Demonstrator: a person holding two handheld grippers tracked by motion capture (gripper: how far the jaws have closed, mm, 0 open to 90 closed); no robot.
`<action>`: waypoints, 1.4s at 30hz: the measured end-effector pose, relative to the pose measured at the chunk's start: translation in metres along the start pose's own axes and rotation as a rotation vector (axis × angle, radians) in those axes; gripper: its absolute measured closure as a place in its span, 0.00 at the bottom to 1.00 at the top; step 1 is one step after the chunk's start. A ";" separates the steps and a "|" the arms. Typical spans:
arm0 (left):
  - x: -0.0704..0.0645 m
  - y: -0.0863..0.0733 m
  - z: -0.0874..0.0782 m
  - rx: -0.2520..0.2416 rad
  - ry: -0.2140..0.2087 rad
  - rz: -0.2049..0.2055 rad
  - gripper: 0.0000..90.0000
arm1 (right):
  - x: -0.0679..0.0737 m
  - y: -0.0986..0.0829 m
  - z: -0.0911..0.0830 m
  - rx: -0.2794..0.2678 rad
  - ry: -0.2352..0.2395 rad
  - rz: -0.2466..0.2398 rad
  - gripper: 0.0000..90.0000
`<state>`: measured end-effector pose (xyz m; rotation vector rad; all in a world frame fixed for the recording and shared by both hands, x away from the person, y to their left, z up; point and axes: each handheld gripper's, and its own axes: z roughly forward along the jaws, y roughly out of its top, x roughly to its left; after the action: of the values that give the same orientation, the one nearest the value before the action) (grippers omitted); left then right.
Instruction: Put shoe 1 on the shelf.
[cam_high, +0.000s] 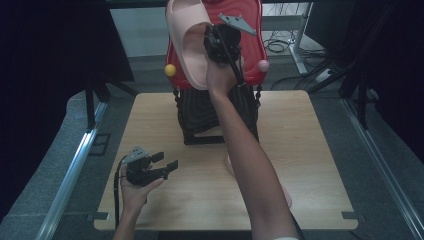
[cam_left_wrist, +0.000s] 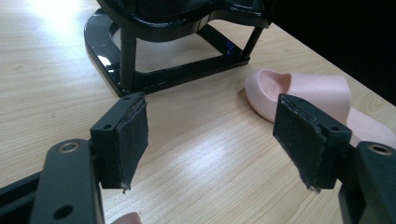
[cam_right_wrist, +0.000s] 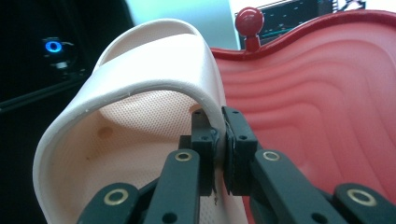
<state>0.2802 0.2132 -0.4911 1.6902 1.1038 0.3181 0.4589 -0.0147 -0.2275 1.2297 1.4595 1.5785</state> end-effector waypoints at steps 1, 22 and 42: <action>-0.001 0.000 0.001 0.004 0.001 0.001 0.30 | 0.001 0.001 0.005 0.000 -0.008 -0.005 0.93; 0.004 -0.003 0.007 0.017 -0.009 -0.004 0.30 | 0.018 0.008 0.057 -0.002 -0.111 -0.033 0.84; -0.001 -0.001 0.003 0.009 0.006 0.014 0.29 | -0.015 -0.002 -0.025 0.066 0.128 -0.088 0.64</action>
<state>0.2811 0.2105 -0.4930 1.7066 1.1000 0.3282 0.4409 -0.0372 -0.2308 1.1027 1.6360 1.5856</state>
